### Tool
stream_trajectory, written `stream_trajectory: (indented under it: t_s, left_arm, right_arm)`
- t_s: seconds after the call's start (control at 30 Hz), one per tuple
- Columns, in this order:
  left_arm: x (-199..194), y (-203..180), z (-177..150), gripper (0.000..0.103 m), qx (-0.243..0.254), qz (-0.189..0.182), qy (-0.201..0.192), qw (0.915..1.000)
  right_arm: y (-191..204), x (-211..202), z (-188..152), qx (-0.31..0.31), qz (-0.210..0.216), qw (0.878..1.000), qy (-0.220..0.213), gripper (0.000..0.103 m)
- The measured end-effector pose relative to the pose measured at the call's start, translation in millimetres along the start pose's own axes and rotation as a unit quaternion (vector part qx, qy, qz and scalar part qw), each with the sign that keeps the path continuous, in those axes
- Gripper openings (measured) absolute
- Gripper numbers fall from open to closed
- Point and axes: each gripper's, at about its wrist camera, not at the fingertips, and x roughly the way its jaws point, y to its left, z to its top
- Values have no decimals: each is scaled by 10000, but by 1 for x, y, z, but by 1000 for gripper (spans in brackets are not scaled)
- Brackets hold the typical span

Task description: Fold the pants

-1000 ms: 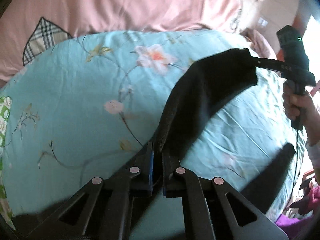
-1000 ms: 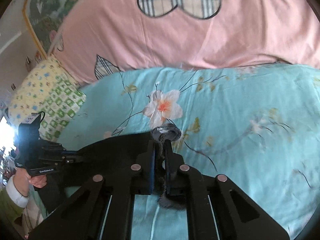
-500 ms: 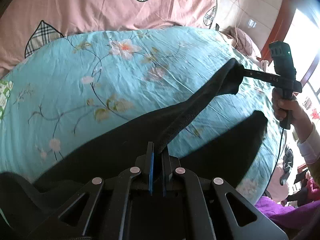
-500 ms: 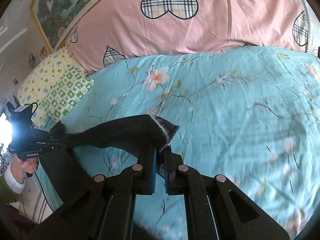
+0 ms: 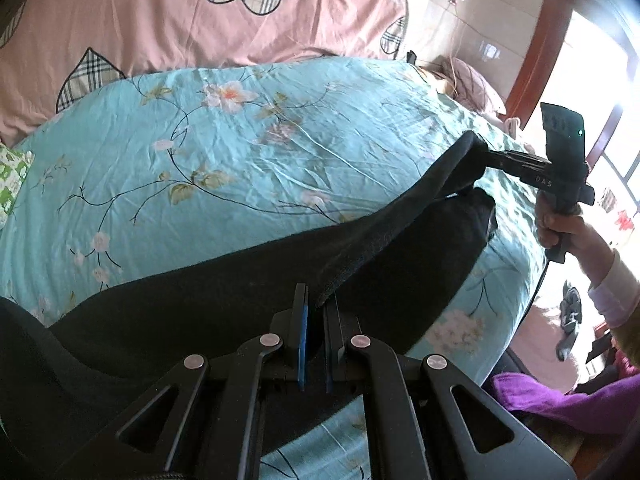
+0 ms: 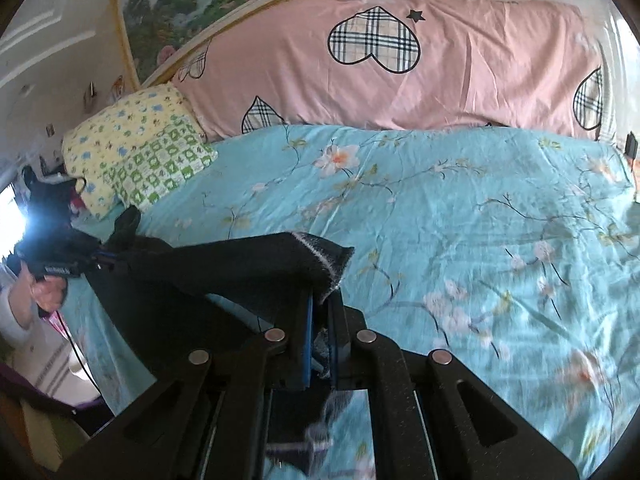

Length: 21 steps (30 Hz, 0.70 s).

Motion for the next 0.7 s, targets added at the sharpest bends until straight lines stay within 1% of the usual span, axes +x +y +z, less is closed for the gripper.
stream_trajectory:
  t_s: [0.2, 0.37, 0.53, 0.7]
  left_arm:
    - [13, -7, -24, 4, -2, -33, 188, 9998]
    - [25, -10, -39, 4, 56, -35, 328, 9994]
    - [32, -11, -48, 4, 128, 18, 389, 9992]
    - [25, -11, -52, 4, 126, -27, 295, 9995]
  right_arm:
    - [7, -11, -33, -93, -92, 9999, 100, 7]
    - [10, -12, -50, -83, -186, 9996, 206, 7]
    - [15, -11, -62, -95, -313, 9989, 336, 7]
    - [29, -26, -64, -334, -457, 9981, 247, 7]
